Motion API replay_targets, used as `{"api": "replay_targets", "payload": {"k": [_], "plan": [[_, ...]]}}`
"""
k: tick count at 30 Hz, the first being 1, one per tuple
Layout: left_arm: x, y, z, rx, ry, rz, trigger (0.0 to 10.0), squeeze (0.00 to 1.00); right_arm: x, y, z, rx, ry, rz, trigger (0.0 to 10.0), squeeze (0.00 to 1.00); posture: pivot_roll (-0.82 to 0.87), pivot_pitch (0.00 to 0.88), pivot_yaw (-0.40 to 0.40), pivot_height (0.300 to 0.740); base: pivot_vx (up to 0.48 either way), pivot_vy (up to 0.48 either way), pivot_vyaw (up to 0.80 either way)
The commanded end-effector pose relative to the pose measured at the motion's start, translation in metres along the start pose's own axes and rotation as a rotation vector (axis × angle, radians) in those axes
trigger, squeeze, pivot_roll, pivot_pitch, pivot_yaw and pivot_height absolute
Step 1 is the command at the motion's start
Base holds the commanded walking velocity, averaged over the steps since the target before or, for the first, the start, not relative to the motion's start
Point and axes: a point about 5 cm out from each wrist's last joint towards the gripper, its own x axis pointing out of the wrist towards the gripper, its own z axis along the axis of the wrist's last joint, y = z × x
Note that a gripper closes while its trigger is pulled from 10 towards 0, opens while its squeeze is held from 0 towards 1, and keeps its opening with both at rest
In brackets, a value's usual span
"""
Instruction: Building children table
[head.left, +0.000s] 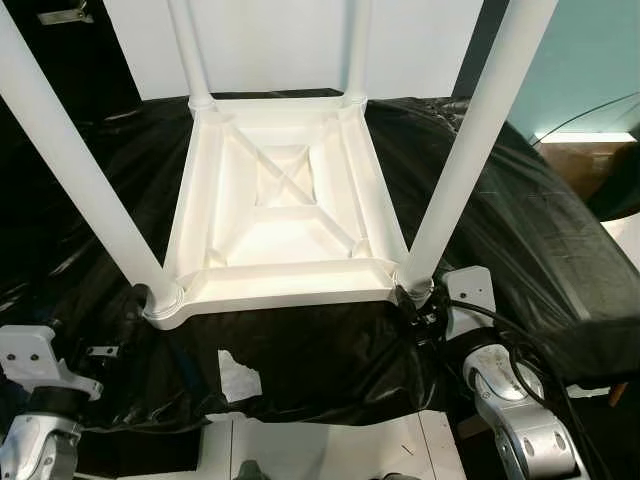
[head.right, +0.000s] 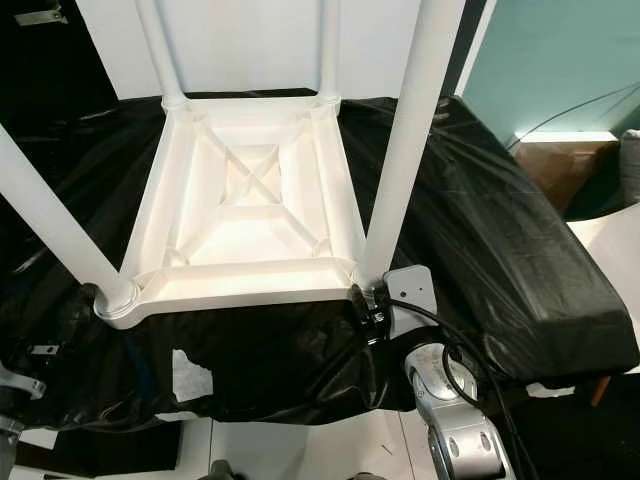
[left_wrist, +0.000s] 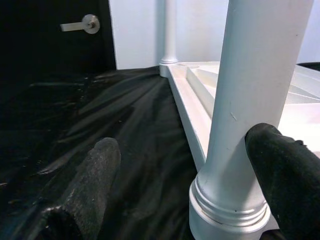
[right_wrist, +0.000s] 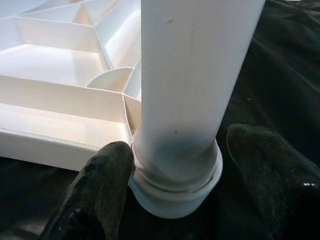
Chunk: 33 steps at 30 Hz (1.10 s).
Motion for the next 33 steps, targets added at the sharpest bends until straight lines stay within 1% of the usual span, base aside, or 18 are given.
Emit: {"api": "replay_targets", "payload": {"k": [1,3,5,6,10,11,12,13,14,16,18,19,20,21,22,24,32,33], "plan": [[0.004,0.002,-0.003,0.011,0.008,0.053,10.0,0.0,-0.001,-0.002,-0.002,0.0,0.006,-0.011,10.0,0.0,0.06,0.066,-0.018,0.74,0.0,0.0,0.0],[0.014,-0.003,-0.002,-0.006,-0.014,0.027,10.0,0.0,-0.002,-0.002,-0.002,-0.002,0.004,-0.02,10.0,0.0,0.04,0.063,-0.011,0.74,0.0,0.0,0.0],[0.02,-0.014,-0.002,-0.048,-0.033,-0.038,10.0,0.0,-0.002,-0.004,-0.003,-0.006,0.006,-0.031,10.0,0.0,0.04,0.063,-0.007,0.74,0.0,0.0,0.0],[0.018,-0.018,-0.003,-0.074,-0.03,-0.075,10.0,0.0,-0.004,-0.005,-0.004,-0.009,0.01,-0.037,10.0,0.0,0.03,0.065,-0.003,0.74,0.0,0.0,0.0],[0.014,-0.024,-0.005,-0.117,-0.018,-0.136,10.0,0.0,-0.006,-0.006,-0.006,-0.013,0.019,-0.045,10.0,0.0,0.03,0.066,-0.002,0.74,0.0,0.0,0.0],[0.009,-0.027,-0.006,-0.141,-0.002,-0.186,10.0,0.1,-0.006,-0.006,-0.007,-0.015,0.023,-0.047,10.0,0.0,0.03,0.068,-0.003,0.74,0.0,0.0,0.0],[0.006,-0.029,-0.007,-0.159,0.009,-0.222,10.0,0.1,-0.007,-0.006,-0.008,-0.017,0.026,-0.048,10.0,0.0,0.03,0.068,-0.003,0.74,0.0,0.0,0.0],[0.006,-0.029,-0.007,-0.159,0.009,-0.222,10.0,0.1,-0.007,-0.006,-0.008,-0.017,0.026,-0.048,10.0,0.0,0.03,0.068,-0.003,0.74,0.0,0.0,0.0],[0.003,-0.031,-0.007,-0.181,0.018,-0.257,10.0,0.28,-0.007,-0.005,-0.009,-0.022,0.031,-0.048,10.0,0.0,0.03,0.07,-0.006,0.74,0.0,0.0,0.0],[0.001,-0.033,-0.007,-0.185,0.025,-0.295,10.0,0.28,-0.006,-0.004,-0.009,-0.028,0.036,-0.046,10.0,0.0,0.04,0.07,-0.01,0.74,0.0,0.0,0.0],[0.005,-0.035,-0.007,-0.175,0.016,-0.297,10.0,0.27,-0.004,-0.003,-0.009,-0.032,0.037,-0.04,10.0,0.0,0.04,0.068,-0.013,0.74,0.0,0.0,0.0],[0.009,-0.036,-0.007,-0.171,0.009,-0.293,10.0,0.22,-0.003,-0.003,-0.009,-0.033,0.036,-0.038,10.0,0.0,0.05,0.067,-0.015,0.74,0.0,0.0,0.0],[0.009,-0.036,-0.007,-0.171,0.009,-0.293,10.0,0.22,-0.003,-0.003,-0.009,-0.033,0.036,-0.038,10.0,0.0,0.05,0.067,-0.015,0.74,0.0,0.0,0.0],[0.014,-0.037,-0.007,-0.163,0.003,-0.286,10.0,0.01,-0.002,-0.003,-0.008,-0.033,0.035,-0.036,10.0,0.0,0.05,0.065,-0.016,0.74,0.0,0.0,0.0],[0.014,-0.037,-0.007,-0.163,0.003,-0.286,10.0,0.01,-0.002,-0.003,-0.008,-0.033,0.035,-0.036,10.0,0.0,0.05,0.065,-0.016,0.74,0.0,0.0,0.0],[0.025,-0.039,-0.006,-0.154,-0.016,-0.267,10.0,0.0,0.0,-0.002,-0.007,-0.033,0.031,-0.032,10.0,0.0,0.05,0.064,-0.014,0.74,0.0,0.0,0.0],[0.039,-0.045,-0.007,-0.153,-0.028,-0.267,10.0,0.0,0.001,-0.001,-0.006,-0.025,0.023,-0.041,10.0,0.0,0.04,0.061,-0.001,0.74,0.0,0.0,0.0],[0.041,-0.049,-0.006,-0.163,-0.035,-0.291,7.5,0.0,0.0,-0.001,-0.006,-0.024,0.023,-0.048,10.0,0.0,0.03,0.06,0.002,0.74,0.0,0.0,0.0]]}}
